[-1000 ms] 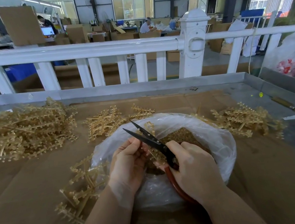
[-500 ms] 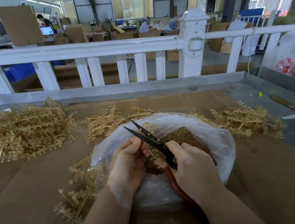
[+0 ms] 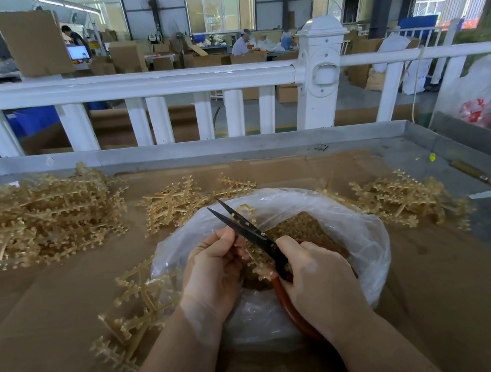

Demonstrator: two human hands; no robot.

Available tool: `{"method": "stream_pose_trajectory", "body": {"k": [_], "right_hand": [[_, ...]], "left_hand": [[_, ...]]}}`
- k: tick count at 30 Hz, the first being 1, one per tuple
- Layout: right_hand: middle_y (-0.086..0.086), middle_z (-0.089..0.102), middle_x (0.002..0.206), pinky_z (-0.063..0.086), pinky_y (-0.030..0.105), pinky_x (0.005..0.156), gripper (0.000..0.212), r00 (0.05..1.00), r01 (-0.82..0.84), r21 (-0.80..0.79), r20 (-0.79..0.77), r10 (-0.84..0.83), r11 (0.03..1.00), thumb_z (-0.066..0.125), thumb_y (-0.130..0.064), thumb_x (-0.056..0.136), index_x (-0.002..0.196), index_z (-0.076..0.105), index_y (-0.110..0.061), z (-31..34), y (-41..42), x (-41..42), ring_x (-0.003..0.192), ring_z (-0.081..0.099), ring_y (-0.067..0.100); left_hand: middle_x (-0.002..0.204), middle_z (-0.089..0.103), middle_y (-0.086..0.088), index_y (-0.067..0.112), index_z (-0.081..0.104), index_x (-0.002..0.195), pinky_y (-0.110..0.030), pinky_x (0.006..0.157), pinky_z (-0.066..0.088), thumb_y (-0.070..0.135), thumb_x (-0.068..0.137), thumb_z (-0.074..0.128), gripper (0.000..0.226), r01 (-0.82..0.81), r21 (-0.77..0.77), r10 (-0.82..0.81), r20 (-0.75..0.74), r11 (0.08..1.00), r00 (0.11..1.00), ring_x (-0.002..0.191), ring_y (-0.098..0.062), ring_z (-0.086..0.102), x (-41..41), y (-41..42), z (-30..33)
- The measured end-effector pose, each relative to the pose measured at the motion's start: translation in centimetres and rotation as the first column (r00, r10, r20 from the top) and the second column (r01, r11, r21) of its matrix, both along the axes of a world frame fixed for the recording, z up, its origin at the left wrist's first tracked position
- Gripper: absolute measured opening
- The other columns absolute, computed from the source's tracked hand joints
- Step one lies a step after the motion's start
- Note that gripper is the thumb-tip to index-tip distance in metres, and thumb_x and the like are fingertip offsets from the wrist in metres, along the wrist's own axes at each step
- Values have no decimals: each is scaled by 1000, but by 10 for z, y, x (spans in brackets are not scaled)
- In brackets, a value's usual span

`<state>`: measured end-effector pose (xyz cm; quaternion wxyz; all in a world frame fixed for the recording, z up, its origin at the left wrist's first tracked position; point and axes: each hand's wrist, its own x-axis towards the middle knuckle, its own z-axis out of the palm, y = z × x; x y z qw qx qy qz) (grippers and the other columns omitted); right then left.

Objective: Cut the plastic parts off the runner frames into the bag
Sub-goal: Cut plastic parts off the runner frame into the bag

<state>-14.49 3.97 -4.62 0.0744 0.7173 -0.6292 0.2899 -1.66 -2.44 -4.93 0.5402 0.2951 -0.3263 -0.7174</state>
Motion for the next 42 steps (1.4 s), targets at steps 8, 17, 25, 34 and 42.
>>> {"method": "stream_pose_trajectory", "body": {"k": [8,17,25,34,42], "right_hand": [[-1,63,73,45,21,59,23,1000,10,-22,24,-10,1000,64,-33,85,103,64,-18,-1,1,0,65,60,15],[-1,61,74,36,17,61,27,998,59,-10,33,-59,998,71,-28,81,105,64,-17,-1,1,1,68,58,14],[5,65,83,51,30,66,36,997,43,-13,60,-42,999,72,-20,77,112,64,-12,-2,2,2,77,63,22],[3,63,76,49,25,61,28,997,57,-13,55,-57,998,71,-21,79,106,65,-14,-1,2,3,70,61,19],[-1,61,68,44,20,55,19,997,51,-22,55,-49,998,67,-24,84,102,65,-17,0,2,2,60,58,14]], "left_hand": [[63,54,-8,4,59,73,-30,64,49,9,92,49,22,-46,-14,46,20,999,999,61,-20,52,-2,2,1],[57,61,-3,3,57,78,-26,57,54,13,78,55,11,21,-51,-19,44,998,999,52,-12,60,-2,6,4],[59,54,-3,6,57,76,-28,69,45,8,91,47,18,-9,-3,9,-17,1000,1000,58,-14,50,-1,6,5],[62,59,-7,4,55,74,-24,56,54,8,93,44,22,-7,-15,6,-34,1000,999,56,-15,57,-2,5,5],[62,60,-7,2,58,76,-24,56,55,16,75,56,14,1,-32,-1,-4,999,1000,56,-14,60,-3,5,3]]}}
